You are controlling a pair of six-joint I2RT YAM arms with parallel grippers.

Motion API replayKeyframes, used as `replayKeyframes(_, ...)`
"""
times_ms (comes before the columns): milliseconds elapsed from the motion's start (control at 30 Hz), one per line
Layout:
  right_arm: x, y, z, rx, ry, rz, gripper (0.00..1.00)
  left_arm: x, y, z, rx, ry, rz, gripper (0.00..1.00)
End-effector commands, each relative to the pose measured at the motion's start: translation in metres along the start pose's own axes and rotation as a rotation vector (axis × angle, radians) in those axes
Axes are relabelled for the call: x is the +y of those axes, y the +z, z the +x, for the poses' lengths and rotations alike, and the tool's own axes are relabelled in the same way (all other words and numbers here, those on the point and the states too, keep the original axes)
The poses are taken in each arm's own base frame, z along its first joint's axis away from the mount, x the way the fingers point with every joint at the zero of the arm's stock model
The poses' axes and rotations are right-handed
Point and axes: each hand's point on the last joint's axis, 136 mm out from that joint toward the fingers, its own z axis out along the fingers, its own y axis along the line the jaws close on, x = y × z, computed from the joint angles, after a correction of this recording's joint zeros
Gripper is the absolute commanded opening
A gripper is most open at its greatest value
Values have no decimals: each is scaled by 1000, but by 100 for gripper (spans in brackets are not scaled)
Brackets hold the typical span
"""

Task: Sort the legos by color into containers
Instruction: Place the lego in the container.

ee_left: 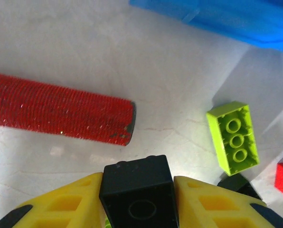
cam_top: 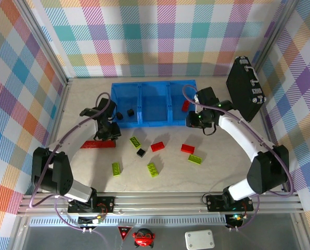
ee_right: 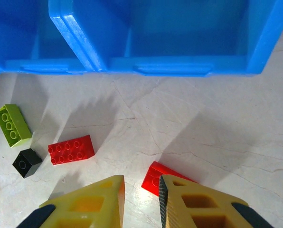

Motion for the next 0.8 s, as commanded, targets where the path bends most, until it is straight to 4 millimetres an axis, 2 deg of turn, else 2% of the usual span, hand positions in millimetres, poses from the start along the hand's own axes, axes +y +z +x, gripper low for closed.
replayKeyframes(0,-7,-9,11,2,25,27,27,-13,-2,-9,22,52,14,39)
replayKeyframes(400,-28,-27,36,-23,69,102,28,-54,14,-66,41,151,28,39)
replayKeyframes(600,-37,-36,48,-40,96,129,28,-71,32,-87,73,187,36,39)
replayKeyframes(767,-43,-42,55,-50,111,150,28,-74,47,-97,91,212,10,39)
